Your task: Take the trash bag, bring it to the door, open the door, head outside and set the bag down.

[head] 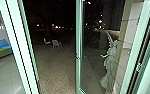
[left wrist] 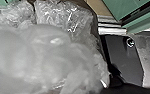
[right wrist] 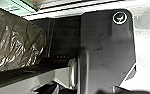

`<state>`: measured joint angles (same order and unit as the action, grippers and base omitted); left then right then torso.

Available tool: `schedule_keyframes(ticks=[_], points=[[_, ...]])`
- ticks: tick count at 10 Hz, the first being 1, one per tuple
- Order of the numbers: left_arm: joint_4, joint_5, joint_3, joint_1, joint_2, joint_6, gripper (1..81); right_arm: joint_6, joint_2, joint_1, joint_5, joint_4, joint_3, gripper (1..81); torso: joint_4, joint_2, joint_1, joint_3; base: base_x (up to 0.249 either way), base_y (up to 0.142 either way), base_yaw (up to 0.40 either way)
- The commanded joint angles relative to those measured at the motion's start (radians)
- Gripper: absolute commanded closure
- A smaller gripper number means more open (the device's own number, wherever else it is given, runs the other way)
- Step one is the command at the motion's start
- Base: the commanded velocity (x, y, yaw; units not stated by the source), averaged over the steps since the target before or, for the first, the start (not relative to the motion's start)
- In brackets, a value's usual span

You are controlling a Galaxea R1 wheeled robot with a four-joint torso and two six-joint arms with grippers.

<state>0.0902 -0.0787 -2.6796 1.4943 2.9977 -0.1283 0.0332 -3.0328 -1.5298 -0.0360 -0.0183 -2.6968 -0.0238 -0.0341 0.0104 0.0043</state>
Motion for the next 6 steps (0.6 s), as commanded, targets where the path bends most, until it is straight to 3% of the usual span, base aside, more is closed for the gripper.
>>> schedule_keyframes(ticks=[1, 6], points=[[0.011, 0.043, 0.0, -0.056, -0.009, 0.006, 81.1, 0.001, -0.008, 0.053, -0.055, -0.014, 0.005, 1.0, 0.0, 0.0, 0.0, 0.0, 0.0, 0.0, 0.0], [0.009, 0.043, 0.0, -0.054, -0.011, 0.006, 81.1, 0.001, -0.008, 0.053, -0.055, -0.014, 0.005, 1.0, 0.0, 0.0, 0.0, 0.0, 0.0, 0.0, 0.0]])
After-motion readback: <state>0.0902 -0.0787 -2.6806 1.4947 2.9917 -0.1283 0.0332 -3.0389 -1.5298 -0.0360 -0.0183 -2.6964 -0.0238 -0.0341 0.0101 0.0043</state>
